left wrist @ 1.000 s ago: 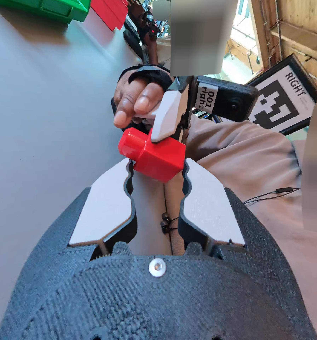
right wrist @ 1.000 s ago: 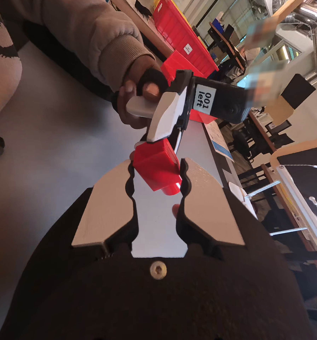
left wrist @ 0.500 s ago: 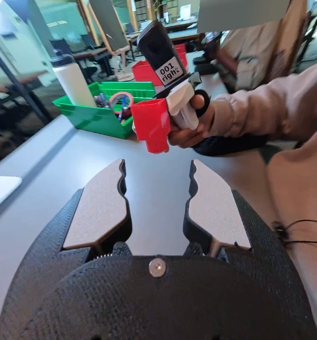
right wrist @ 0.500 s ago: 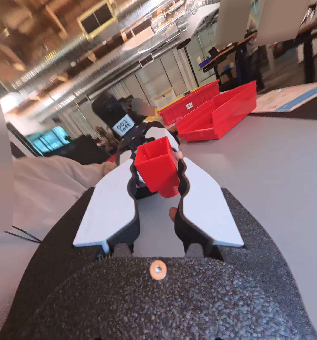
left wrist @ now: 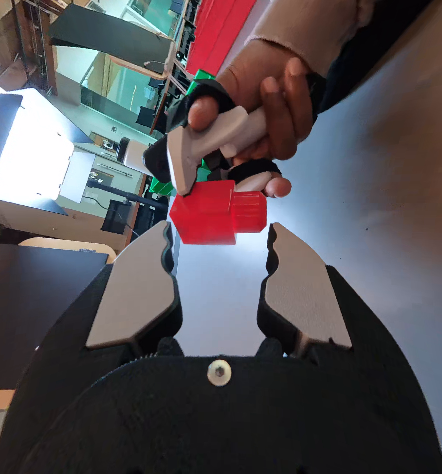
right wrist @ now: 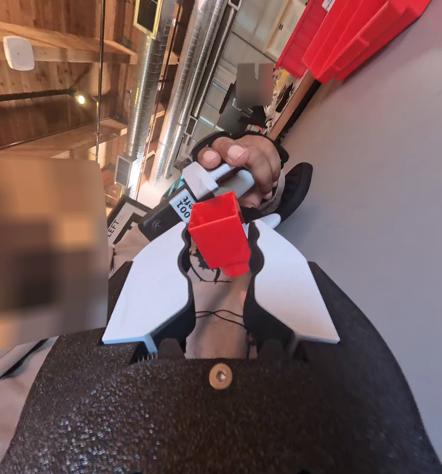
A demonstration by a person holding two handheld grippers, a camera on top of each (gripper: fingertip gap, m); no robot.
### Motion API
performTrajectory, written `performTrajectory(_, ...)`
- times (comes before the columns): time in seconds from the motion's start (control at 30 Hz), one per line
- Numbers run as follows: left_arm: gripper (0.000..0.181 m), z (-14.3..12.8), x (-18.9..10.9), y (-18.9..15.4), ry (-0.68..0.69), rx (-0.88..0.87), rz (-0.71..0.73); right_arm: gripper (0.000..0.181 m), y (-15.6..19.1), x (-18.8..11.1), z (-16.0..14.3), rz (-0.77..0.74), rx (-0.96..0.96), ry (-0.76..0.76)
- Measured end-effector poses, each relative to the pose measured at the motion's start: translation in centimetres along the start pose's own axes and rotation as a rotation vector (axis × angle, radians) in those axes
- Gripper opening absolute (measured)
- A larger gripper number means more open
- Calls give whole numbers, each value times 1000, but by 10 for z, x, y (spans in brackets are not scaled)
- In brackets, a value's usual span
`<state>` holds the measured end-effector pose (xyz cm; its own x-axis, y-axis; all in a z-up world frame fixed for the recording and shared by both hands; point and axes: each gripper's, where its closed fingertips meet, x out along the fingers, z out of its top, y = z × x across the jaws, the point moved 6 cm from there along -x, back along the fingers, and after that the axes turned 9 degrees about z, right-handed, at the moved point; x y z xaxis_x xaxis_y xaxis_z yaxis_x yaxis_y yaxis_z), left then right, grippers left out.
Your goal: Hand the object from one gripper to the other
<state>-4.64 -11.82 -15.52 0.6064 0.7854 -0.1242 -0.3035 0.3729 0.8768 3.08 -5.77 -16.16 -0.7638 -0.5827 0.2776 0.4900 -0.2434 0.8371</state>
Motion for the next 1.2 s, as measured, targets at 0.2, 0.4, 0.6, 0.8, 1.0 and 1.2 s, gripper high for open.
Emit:
performTrajectory(0.2, 68, 3, -1, -2, -10, -51, -33, 48, 1, 2, 0, -8, -43, 3)
performTrajectory(0.4, 68, -5, -2, 22, -30, -449, -100, 62, 24, -15, 22, -203, -503, -21)
performTrajectory(0.6, 68, -24, 3, 36, -51, -1278, -476, 67, 45, -12, 12, -614, -1338, 225)
performTrajectory(0.8, 68, -26, 10, 21, -67, -1802, -855, 64, 34, 5, -9, -760, -1645, 463)
performTrajectory(1.0, 68, -17, 15, 4, -27, -1859, -964, 41, 24, 9, -17, -773, -1662, 526)
performTrajectory(1.2, 60, -17, 12, 14, -108, -1703, -818, 36, 35, 6, -5, -702, -1481, 350)
